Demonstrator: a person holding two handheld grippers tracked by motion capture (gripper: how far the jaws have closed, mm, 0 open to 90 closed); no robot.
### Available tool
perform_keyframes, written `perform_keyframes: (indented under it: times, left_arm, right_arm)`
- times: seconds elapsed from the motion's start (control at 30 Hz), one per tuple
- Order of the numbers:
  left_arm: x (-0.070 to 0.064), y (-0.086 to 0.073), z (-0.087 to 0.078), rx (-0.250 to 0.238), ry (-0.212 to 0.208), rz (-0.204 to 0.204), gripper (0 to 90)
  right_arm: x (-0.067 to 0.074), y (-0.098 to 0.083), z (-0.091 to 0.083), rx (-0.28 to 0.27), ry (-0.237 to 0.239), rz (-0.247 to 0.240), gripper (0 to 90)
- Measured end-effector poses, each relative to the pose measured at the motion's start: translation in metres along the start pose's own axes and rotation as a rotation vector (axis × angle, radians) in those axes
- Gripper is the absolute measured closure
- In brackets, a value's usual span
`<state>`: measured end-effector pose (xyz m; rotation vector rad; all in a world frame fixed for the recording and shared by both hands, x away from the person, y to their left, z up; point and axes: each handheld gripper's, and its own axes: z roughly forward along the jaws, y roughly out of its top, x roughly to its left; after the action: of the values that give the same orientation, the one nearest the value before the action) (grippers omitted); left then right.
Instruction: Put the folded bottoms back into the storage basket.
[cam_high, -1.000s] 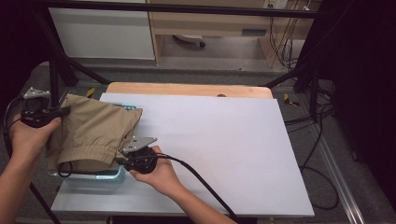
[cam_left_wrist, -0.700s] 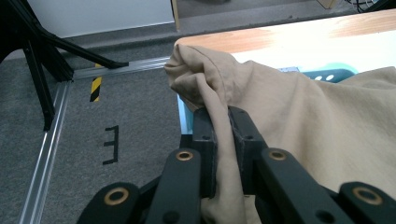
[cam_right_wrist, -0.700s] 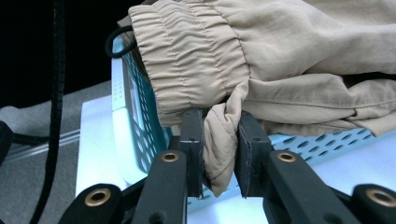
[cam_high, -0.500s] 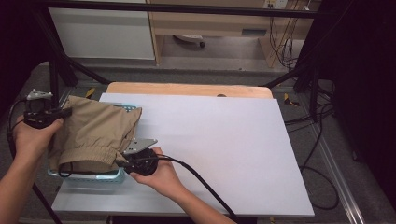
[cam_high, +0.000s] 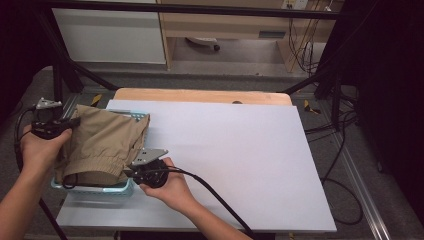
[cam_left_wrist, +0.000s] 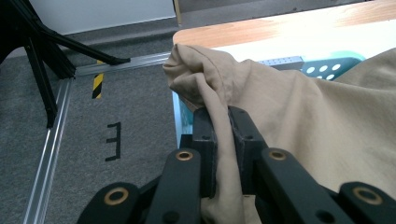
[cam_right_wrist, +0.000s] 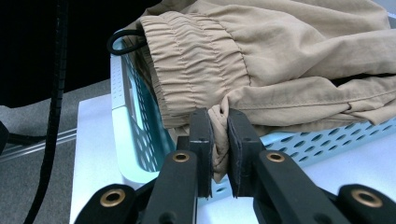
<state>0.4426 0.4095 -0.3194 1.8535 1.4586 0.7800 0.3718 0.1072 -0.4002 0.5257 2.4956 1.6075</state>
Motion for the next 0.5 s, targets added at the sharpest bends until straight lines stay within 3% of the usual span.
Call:
perform_keyframes:
  times: [0.1, 0.17, 0.27, 0.5]
  left_arm:
    - [0.000, -0.001, 0.001, -0.007, 0.010, -0.002, 78.9]
    - [0.001, -0.002, 0.001, -0.041, 0.042, -0.006, 67.4]
    - [0.001, -0.002, 0.000, -0.070, 0.039, -0.029, 53.7]
    - [-0.015, -0.002, -0.002, -0.094, 0.003, -0.020, 48.7]
  right_arm:
    - [0.000, 0.000, -0.001, 0.004, 0.006, 0.002, 77.0]
    - [0.001, 0.001, -0.003, 0.005, 0.001, -0.007, 66.8]
    - [0.004, 0.002, -0.009, 0.002, -0.006, -0.003, 54.8]
    - [0.006, 0.002, -0.030, 0.013, -0.021, -0.012, 46.5]
